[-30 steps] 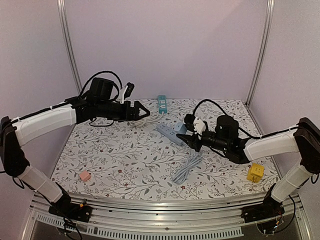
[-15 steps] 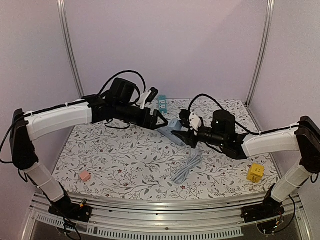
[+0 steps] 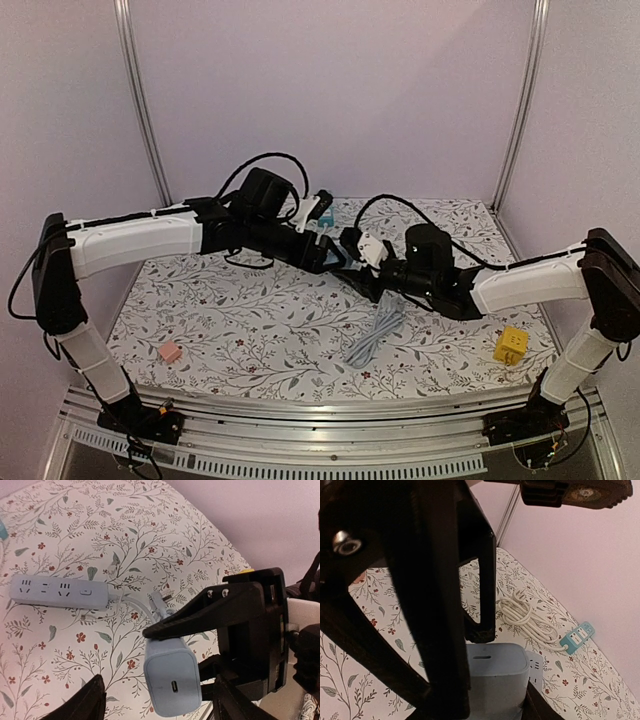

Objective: Insert the plug

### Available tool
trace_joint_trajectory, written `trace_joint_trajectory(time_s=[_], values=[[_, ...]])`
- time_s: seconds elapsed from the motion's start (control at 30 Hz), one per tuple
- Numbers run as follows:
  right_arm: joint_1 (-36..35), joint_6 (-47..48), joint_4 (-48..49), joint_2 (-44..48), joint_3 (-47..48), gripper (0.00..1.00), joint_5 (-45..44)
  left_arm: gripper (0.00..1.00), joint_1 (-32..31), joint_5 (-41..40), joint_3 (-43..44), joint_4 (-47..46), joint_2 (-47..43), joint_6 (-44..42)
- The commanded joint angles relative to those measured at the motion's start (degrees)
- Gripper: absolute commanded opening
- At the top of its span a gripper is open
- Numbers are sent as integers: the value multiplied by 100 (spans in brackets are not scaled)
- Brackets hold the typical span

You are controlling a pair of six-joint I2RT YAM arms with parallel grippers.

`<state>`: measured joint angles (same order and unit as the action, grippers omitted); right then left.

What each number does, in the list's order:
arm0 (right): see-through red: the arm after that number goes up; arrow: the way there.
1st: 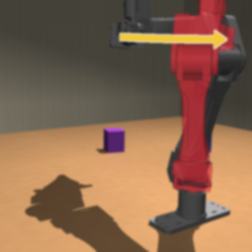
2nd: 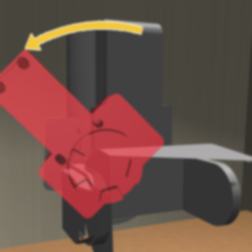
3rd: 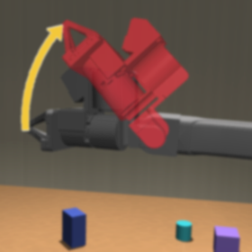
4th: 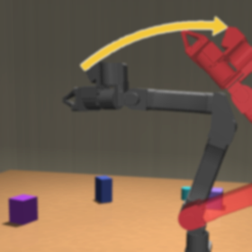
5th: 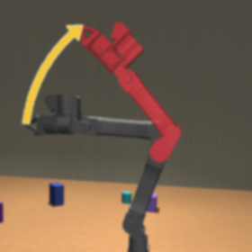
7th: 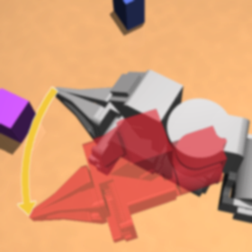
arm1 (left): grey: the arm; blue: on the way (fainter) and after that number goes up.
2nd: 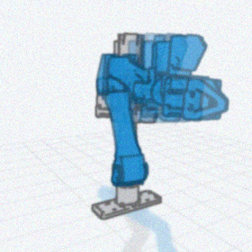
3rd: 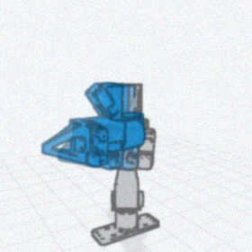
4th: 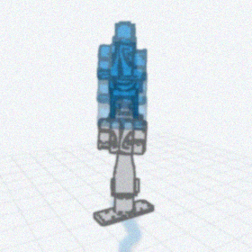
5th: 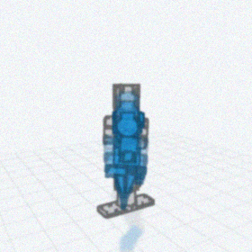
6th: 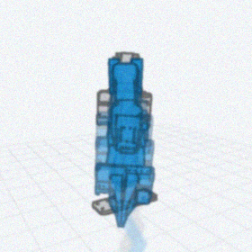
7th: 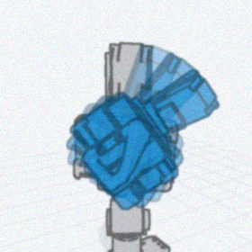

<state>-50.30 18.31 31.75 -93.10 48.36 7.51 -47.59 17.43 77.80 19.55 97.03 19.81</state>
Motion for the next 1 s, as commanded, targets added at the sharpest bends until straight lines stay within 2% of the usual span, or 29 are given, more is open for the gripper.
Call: trace_joint_trajectory(time_s=[0.0,0.1,0.27,0.6,0.77,0.87,0.97], values=[[-125,56,-58,-77,172,0,-273,68,-97,-134,139,-17,148,-2],[-182,96,-67,-85,191,0,-349,61,-101,-143,118,-70,168,29],[-230,112,-56,-101,209,0,-376,58,-109,38,124,-105,253,57],[-276,171,-63,-146,261,0,-461,42,-136,91,112,-17,319,33],[-314,199,-63,-156,246,0,-519,43,-136,83,139,-9,336,19],[-328,208,-63,-156,244,0,-522,27,-136,119,147,-19,356,19],[-323,215,-41,-165,236,0,-556,0,-136,123,179,4,396,35]])
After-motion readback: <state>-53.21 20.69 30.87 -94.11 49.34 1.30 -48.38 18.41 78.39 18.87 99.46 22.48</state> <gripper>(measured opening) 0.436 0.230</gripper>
